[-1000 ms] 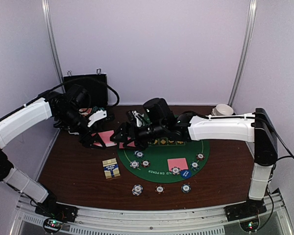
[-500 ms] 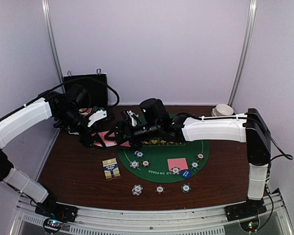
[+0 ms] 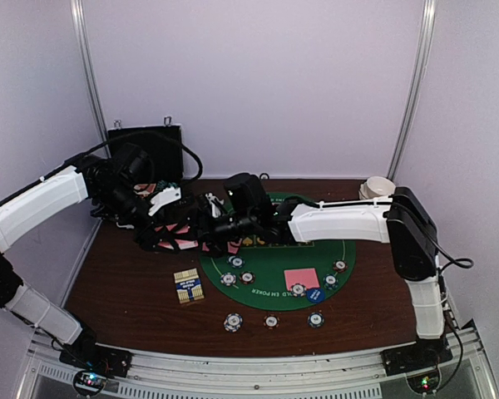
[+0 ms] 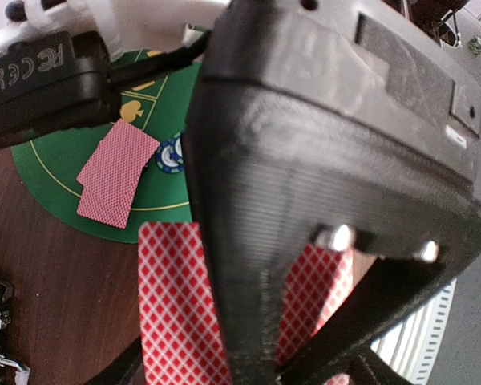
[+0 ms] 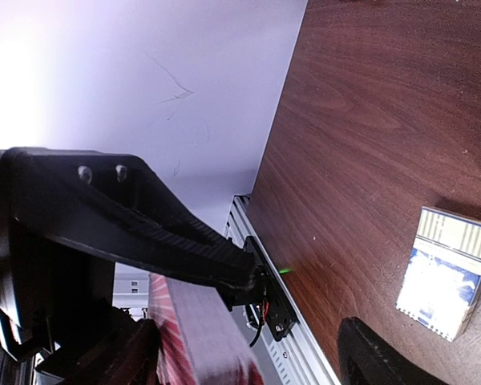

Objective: Distribute texas hold em gaming equipment

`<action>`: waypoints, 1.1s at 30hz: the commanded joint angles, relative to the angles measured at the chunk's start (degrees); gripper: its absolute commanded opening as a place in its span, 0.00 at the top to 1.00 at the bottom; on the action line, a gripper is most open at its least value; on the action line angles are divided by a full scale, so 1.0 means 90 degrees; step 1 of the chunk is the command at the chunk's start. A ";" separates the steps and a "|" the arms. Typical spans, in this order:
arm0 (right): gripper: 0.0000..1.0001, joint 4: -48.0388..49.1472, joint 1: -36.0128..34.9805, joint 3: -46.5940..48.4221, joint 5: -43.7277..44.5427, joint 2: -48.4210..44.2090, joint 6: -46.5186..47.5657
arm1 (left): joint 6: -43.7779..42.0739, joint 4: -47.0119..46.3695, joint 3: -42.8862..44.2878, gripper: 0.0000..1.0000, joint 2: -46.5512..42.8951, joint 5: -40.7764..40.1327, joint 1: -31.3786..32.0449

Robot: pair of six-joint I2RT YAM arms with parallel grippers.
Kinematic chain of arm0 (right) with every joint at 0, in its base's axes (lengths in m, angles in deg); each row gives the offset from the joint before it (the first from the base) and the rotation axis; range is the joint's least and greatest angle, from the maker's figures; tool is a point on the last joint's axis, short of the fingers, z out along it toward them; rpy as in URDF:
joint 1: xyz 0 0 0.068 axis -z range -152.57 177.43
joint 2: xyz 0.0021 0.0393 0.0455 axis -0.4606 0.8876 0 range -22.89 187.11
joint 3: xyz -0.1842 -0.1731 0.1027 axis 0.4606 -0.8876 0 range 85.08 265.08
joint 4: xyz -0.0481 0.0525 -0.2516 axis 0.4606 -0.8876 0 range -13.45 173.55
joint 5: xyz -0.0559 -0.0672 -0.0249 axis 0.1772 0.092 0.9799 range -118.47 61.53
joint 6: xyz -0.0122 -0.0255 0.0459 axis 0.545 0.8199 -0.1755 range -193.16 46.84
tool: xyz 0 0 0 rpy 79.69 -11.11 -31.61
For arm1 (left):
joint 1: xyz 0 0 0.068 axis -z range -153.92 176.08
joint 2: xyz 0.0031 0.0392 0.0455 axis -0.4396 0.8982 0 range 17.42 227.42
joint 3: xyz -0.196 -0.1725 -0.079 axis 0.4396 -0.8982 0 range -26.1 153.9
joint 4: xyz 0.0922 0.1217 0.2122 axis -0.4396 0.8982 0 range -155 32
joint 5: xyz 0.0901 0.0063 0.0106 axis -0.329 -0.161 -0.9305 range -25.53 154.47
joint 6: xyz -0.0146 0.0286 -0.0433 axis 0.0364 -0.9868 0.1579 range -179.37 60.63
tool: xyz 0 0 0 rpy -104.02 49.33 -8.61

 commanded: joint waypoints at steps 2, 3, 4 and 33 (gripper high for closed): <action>0.24 0.0071 0.0211 -0.0057 -0.0101 0.0017 -0.0134 | -0.0105 -0.0056 0.0012 1.00 -0.0233 0.0179 -0.0040; 0.25 0.0049 0.0252 -0.0151 -0.0096 -0.0022 -0.0134 | -0.0106 -0.0058 0.0004 1.00 -0.0232 0.0180 -0.0040; 0.26 0.0046 0.0292 -0.0231 -0.0087 -0.0068 -0.0134 | -0.0105 -0.0058 0.0002 1.00 -0.0228 0.0183 -0.0040; 0.94 -0.0378 0.0648 -0.0831 -0.0506 -0.1302 0.0089 | -0.0118 -0.0053 -0.0019 1.00 -0.0188 0.0075 -0.0040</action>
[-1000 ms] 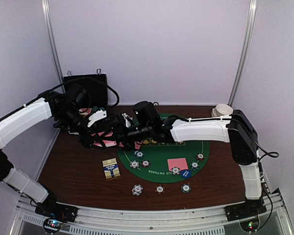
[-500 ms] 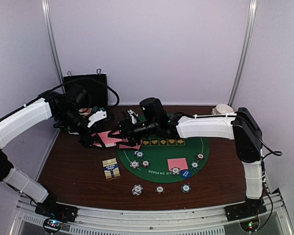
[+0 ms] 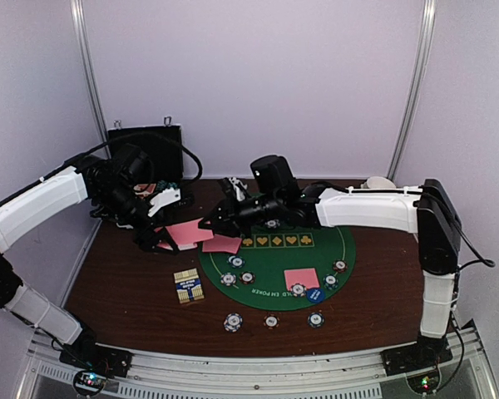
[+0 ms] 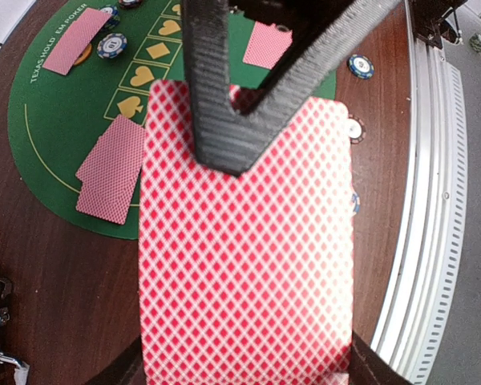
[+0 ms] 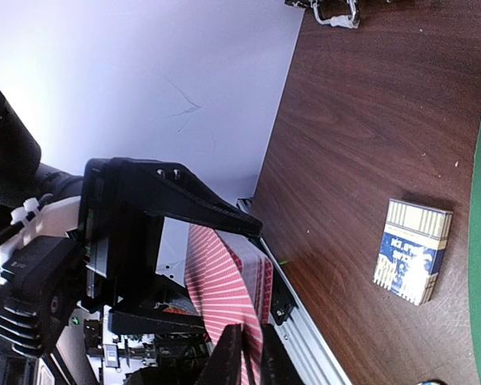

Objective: Distribute texas hold em gaming equipment

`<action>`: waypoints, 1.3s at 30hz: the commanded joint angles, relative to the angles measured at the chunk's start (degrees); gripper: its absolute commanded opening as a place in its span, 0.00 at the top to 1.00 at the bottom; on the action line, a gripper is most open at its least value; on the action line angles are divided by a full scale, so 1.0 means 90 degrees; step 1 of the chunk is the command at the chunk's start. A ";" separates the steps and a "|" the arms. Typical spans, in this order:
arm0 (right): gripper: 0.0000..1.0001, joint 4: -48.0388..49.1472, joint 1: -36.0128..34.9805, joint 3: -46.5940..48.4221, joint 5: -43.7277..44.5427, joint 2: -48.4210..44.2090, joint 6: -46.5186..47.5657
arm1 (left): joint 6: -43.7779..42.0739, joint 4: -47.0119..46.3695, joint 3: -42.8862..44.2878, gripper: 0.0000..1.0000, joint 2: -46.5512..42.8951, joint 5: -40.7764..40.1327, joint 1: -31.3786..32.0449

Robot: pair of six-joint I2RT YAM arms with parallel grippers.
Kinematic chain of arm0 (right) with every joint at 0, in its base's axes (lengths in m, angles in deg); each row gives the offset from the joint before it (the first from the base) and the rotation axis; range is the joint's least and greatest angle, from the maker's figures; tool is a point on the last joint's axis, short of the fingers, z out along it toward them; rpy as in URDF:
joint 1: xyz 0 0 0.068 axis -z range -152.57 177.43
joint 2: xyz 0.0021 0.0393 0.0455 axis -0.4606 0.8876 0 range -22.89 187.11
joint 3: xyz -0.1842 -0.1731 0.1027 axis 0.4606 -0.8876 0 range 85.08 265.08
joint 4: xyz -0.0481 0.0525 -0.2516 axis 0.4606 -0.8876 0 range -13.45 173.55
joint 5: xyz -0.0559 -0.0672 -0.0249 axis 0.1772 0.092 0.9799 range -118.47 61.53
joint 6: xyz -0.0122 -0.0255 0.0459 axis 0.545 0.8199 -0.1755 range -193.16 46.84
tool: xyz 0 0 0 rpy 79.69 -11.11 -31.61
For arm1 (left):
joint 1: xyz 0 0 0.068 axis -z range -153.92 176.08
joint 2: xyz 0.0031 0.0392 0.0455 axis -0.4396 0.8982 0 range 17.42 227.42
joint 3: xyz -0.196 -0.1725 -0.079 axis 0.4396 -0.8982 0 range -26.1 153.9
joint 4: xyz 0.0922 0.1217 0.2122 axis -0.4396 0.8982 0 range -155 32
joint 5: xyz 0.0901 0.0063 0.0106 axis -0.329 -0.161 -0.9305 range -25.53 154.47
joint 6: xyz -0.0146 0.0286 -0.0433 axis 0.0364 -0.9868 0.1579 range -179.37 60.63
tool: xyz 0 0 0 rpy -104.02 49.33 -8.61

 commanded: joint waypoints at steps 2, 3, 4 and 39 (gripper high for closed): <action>0.98 0.0183 0.0076 -0.0219 -0.0145 -0.0384 -0.0194 | -0.0099 -0.0100 0.0014 1.00 -0.0177 0.0118 -0.0040; 0.99 0.0266 0.0090 -0.0246 -0.0186 -0.0393 -0.0262 | -0.0099 -0.0095 0.0014 1.00 -0.0174 0.0101 -0.0040; 1.00 0.0367 0.0096 -0.0270 -0.0234 -0.0395 -0.0347 | -0.0107 -0.0102 0.0009 1.00 -0.0190 0.0087 -0.0040; 1.00 -0.5030 -0.0096 0.2540 0.7480 0.0517 0.8584 | -0.0129 0.0021 -0.0311 1.00 -0.0414 -0.0105 -0.0362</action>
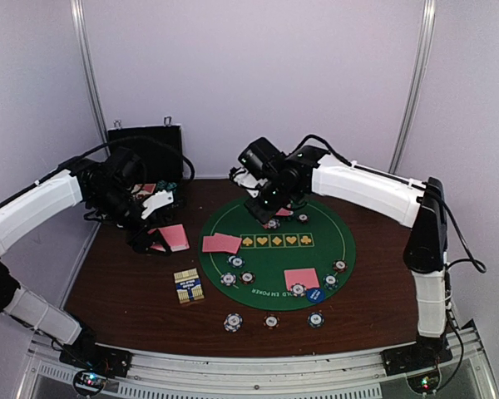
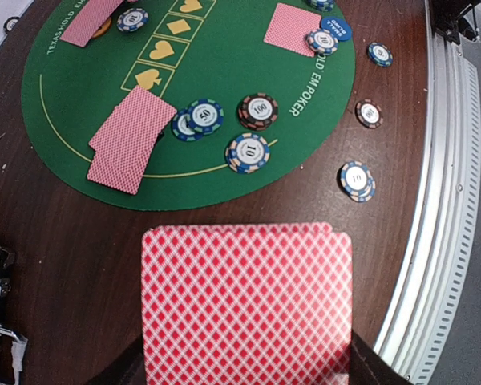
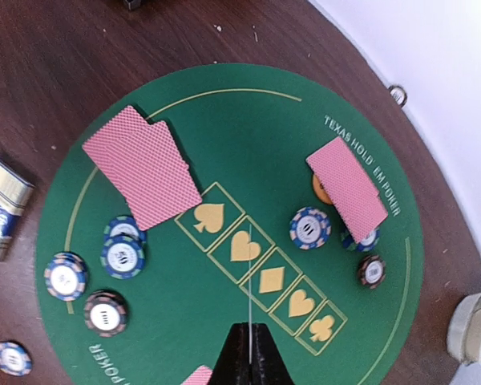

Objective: Distribute texas hold em gaming equipment

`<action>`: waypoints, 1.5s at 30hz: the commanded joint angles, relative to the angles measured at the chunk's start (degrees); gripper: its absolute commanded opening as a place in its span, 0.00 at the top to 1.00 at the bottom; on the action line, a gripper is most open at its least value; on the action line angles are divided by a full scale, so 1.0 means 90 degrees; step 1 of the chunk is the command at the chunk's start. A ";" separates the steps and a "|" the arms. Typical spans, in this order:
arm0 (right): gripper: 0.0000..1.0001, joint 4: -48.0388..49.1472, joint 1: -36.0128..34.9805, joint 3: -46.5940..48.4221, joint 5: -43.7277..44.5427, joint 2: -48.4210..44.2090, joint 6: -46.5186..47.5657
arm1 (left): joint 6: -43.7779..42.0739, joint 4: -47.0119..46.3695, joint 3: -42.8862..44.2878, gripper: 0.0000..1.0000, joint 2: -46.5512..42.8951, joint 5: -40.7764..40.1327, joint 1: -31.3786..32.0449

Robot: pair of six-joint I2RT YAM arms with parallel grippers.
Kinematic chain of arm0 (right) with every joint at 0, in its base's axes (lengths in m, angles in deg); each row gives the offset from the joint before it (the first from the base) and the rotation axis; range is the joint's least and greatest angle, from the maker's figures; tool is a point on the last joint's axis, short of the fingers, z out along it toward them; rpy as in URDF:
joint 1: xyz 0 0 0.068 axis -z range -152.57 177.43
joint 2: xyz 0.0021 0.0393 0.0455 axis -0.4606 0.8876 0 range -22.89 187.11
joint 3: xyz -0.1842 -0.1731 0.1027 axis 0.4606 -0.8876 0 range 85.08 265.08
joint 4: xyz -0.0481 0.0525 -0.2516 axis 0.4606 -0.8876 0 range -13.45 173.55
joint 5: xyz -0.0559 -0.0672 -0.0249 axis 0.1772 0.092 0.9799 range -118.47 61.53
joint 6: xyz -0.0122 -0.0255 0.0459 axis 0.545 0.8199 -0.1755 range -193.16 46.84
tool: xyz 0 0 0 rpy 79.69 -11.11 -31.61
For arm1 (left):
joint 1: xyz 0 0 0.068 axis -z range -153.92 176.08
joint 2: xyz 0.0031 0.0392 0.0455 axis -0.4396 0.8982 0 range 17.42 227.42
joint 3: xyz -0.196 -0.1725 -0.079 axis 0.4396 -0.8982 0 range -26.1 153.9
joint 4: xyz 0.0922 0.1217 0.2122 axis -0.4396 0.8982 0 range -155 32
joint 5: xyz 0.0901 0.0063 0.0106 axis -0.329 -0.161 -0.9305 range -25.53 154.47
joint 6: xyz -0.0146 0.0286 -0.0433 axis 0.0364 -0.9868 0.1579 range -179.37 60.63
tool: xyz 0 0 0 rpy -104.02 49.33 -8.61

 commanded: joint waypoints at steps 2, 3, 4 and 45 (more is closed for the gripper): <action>1.00 0.1578 -0.0248 -0.0770 0.1912 -0.0096 0.2039 | -0.0071 -0.0006 -0.0032 1.00 -0.0220 0.0131 -0.0093; 1.00 0.1868 -0.0278 -0.0942 0.2002 -0.0084 0.2302 | -0.0064 -0.0002 -0.0030 1.00 -0.0228 0.0142 -0.0097; 1.00 0.2172 -0.0307 -0.1101 0.2141 -0.0064 0.2561 | -0.0068 0.0000 -0.0029 1.00 -0.0229 0.0154 -0.0103; 0.01 0.4317 -0.0513 -0.3118 0.3414 -0.0485 0.1537 | -0.0031 0.0062 0.0156 1.00 -0.0231 0.0362 -0.0108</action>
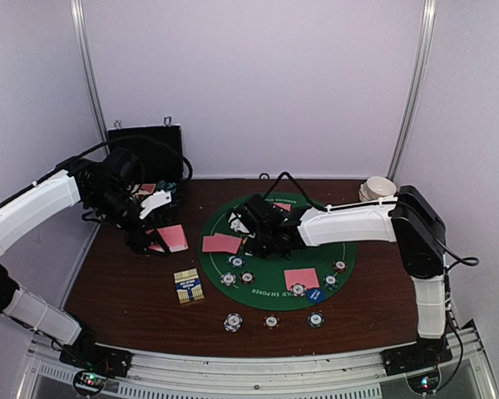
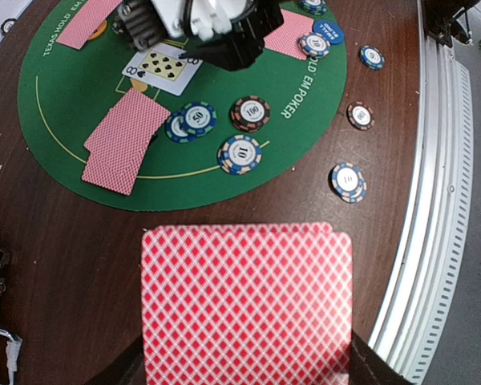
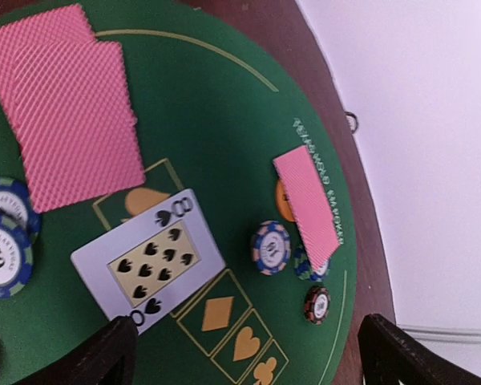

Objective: Distribute texas hold em gaming equipment

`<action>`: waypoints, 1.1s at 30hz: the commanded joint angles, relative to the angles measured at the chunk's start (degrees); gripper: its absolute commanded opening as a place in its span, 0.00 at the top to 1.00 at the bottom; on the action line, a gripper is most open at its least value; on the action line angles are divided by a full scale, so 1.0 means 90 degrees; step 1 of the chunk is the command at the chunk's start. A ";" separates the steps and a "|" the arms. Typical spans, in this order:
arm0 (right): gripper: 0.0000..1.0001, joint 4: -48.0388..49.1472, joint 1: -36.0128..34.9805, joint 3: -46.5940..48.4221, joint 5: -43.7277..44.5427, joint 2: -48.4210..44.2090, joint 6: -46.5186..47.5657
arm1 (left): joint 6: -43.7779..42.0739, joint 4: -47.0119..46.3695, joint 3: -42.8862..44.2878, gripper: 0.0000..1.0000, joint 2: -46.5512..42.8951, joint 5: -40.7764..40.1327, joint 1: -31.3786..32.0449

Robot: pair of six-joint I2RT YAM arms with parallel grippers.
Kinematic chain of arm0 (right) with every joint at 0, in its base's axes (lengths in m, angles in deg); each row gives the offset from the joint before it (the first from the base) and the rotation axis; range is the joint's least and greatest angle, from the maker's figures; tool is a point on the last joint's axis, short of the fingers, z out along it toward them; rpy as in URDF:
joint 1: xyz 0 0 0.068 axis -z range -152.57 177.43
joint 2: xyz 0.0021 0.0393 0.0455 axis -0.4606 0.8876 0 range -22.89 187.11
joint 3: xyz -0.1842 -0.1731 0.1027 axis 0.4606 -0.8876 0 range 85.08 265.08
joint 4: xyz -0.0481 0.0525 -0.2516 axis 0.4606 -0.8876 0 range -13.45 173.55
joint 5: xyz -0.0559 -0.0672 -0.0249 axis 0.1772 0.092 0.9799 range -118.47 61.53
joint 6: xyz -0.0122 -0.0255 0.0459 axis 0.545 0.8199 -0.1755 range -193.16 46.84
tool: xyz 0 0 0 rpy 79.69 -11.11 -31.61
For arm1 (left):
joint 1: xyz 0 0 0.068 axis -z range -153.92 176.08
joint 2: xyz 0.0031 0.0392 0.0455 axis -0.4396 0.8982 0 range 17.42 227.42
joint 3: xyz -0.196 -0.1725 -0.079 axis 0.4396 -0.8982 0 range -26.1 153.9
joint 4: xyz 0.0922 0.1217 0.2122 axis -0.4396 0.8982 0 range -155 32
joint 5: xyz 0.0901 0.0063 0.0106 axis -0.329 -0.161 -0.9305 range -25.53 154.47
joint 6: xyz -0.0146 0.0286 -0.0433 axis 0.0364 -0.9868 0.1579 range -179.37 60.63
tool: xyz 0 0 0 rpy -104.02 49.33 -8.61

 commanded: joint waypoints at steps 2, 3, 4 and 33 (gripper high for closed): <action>0.00 -0.0278 0.0196 0.0367 0.0581 -0.0757 -0.1948 | -0.0029 -0.0035 0.0185 1.00 -0.0137 0.0219 -0.0057; 0.00 -0.0591 0.0327 0.0492 0.0220 -0.0820 -0.2328 | -0.0024 -0.0035 0.0190 1.00 -0.0141 0.0214 -0.0057; 0.01 -0.0871 0.0552 0.0606 -0.0150 -0.0882 -0.2726 | -0.0024 -0.0035 0.0199 1.00 -0.0139 0.0212 -0.0057; 0.01 0.0227 0.1572 -0.0365 -0.6635 -0.1651 -0.8286 | -0.0097 -0.0042 0.0239 1.00 -0.0011 0.0299 -0.0057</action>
